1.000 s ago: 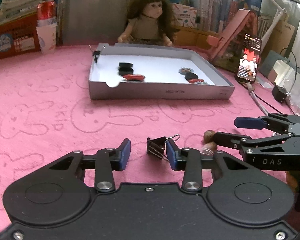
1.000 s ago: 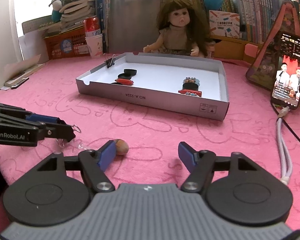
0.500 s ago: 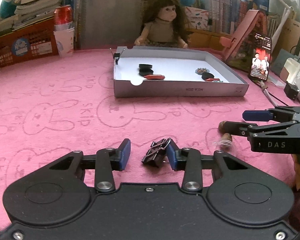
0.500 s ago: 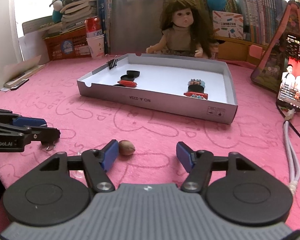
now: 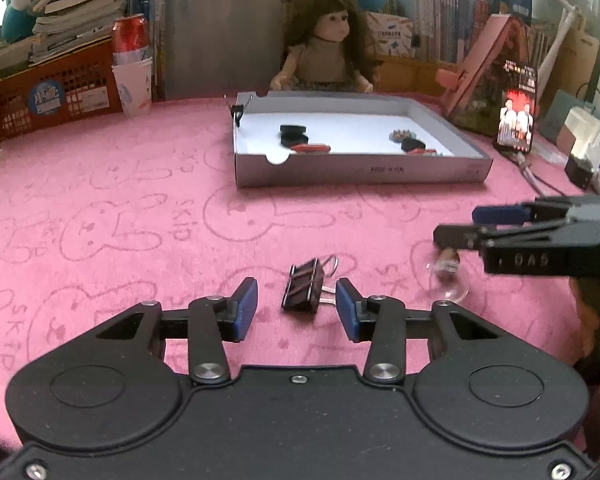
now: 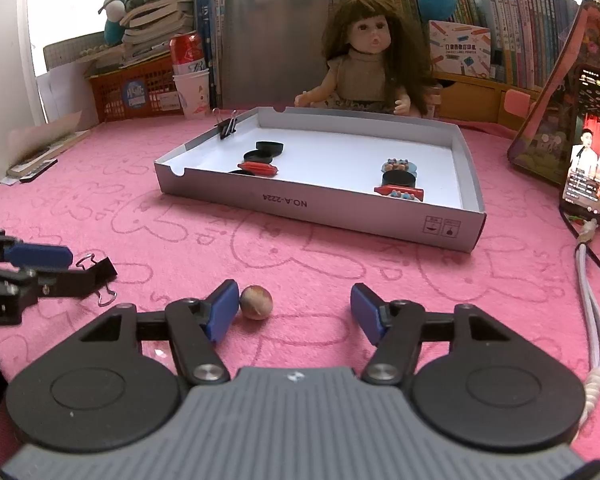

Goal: Organize rigid objects
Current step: 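Grasp the black binder clip with the left tool while the right tool reaches a walnut, then lift the binder clip with the left tool while the right tool grasps the walnut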

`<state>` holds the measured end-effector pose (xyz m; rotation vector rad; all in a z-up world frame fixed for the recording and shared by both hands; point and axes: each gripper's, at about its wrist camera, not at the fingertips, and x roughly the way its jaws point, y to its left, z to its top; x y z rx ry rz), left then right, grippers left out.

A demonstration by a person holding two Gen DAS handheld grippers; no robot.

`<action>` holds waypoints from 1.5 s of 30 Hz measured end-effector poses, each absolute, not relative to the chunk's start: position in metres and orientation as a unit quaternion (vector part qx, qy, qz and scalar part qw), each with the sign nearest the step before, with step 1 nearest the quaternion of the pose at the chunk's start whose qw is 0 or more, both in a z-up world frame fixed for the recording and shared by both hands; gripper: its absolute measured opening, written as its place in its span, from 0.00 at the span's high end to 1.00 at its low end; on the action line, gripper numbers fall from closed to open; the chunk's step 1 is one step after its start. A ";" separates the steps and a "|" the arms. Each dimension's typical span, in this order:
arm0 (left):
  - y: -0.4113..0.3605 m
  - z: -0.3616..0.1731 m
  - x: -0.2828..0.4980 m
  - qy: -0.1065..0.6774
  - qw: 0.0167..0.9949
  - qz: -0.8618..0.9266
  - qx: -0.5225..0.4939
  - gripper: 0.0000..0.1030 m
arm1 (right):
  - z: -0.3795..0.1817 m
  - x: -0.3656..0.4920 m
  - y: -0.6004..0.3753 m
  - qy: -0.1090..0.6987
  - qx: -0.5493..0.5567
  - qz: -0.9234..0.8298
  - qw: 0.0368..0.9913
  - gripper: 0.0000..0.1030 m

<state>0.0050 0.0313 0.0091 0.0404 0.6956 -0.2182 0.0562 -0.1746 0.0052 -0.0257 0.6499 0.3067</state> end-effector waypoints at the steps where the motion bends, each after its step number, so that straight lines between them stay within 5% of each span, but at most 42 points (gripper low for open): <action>1: 0.032 0.008 0.004 0.343 0.933 -0.105 0.022 0.60 | 0.005 0.056 -0.175 0.318 -0.012 0.150 0.936 0.28; 17: 0.056 0.004 0.020 0.327 0.943 -0.020 0.057 0.58 | 0.005 0.053 -0.176 0.314 -0.013 0.143 0.939 0.28; 25: 0.051 0.014 0.007 0.307 0.949 -0.065 0.037 0.46 | 0.002 0.054 -0.181 0.312 -0.022 0.118 0.942 0.28; 38: 0.032 -0.008 0.022 0.309 0.949 -0.054 0.040 0.47 | -0.002 0.048 -0.173 0.303 -0.048 0.112 0.945 0.27; 41: 0.030 -0.009 0.022 0.304 0.950 -0.055 0.045 0.52 | -0.002 0.048 -0.174 0.303 -0.048 0.112 0.945 0.27; 43: 0.030 -0.009 0.021 0.303 0.950 -0.064 0.037 0.70 | -0.002 0.048 -0.174 0.303 -0.047 0.112 0.945 0.27; 45: 0.027 -0.009 0.019 0.302 0.950 -0.062 0.043 0.71 | -0.002 0.048 -0.173 0.304 -0.045 0.113 0.945 0.40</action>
